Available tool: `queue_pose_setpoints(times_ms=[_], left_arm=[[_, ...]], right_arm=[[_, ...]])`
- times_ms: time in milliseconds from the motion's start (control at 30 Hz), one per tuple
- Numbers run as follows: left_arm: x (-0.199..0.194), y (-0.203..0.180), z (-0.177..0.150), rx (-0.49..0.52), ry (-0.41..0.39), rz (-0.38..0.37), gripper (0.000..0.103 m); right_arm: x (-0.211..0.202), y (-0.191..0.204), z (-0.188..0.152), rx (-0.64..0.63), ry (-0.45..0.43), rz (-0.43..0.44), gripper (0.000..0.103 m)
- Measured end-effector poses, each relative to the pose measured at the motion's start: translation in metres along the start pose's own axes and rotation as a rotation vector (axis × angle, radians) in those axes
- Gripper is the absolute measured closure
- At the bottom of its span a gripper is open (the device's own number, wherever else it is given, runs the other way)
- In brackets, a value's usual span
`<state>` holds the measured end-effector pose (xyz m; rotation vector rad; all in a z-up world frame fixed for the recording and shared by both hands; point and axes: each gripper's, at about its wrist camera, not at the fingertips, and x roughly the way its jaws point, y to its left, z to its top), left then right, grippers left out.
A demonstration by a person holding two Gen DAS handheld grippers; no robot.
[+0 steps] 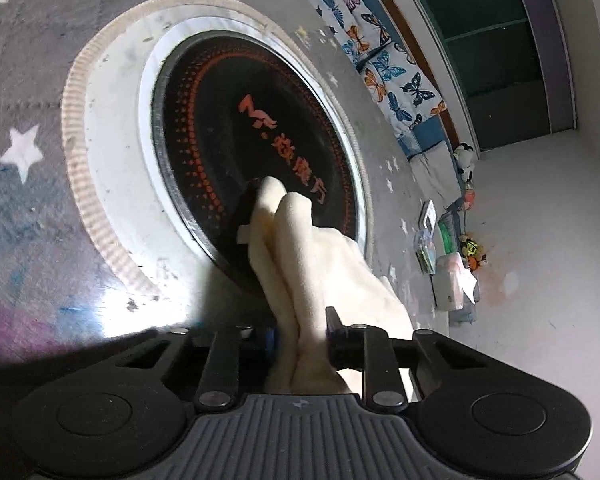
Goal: Fold clothes
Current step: 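Lift the sweatshirt with both grippers and fold it over onto itself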
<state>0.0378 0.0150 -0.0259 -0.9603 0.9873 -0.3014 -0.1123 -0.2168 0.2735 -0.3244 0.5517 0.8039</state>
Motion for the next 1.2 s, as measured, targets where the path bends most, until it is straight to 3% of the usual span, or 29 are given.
queue_pose_setpoints(times_ms=[167, 333, 467, 633, 800, 967, 1000, 1100, 1200], left_arm=[[-0.003, 0.0, -0.002, 0.036, -0.031, 0.014, 0.083], [-0.004, -0.005, -0.005, 0.087, -0.051, 0.037, 0.083], [-0.003, -0.008, -0.007, 0.116, -0.064, 0.055, 0.083], [-0.003, -0.012, -0.009, 0.144, -0.075, 0.074, 0.082], [-0.002, -0.014, -0.01, 0.156, -0.079, 0.083, 0.082], [-0.001, -0.015, -0.01, 0.167, -0.083, 0.086, 0.082], [-0.001, -0.018, -0.01, 0.18, -0.087, 0.089, 0.082], [-0.002, -0.027, -0.013, 0.22, -0.1, 0.098, 0.083], [-0.003, -0.036, -0.015, 0.26, -0.112, 0.107, 0.083]], right_arm=[[-0.017, -0.023, -0.01, 0.089, -0.009, -0.047, 0.09], [-0.036, -0.071, -0.032, 0.226, 0.029, -0.204, 0.086], [-0.044, -0.115, -0.053, 0.333, 0.055, -0.34, 0.076], [-0.049, -0.16, -0.08, 0.481, 0.063, -0.424, 0.067], [-0.041, -0.186, -0.096, 0.607, 0.058, -0.407, 0.067], [-0.035, -0.19, -0.101, 0.643, 0.037, -0.391, 0.067], [-0.034, -0.19, -0.101, 0.648, 0.03, -0.389, 0.069], [-0.033, -0.19, -0.099, 0.664, 0.024, -0.356, 0.089], [-0.037, -0.188, -0.097, 0.667, 0.009, -0.344, 0.092]])
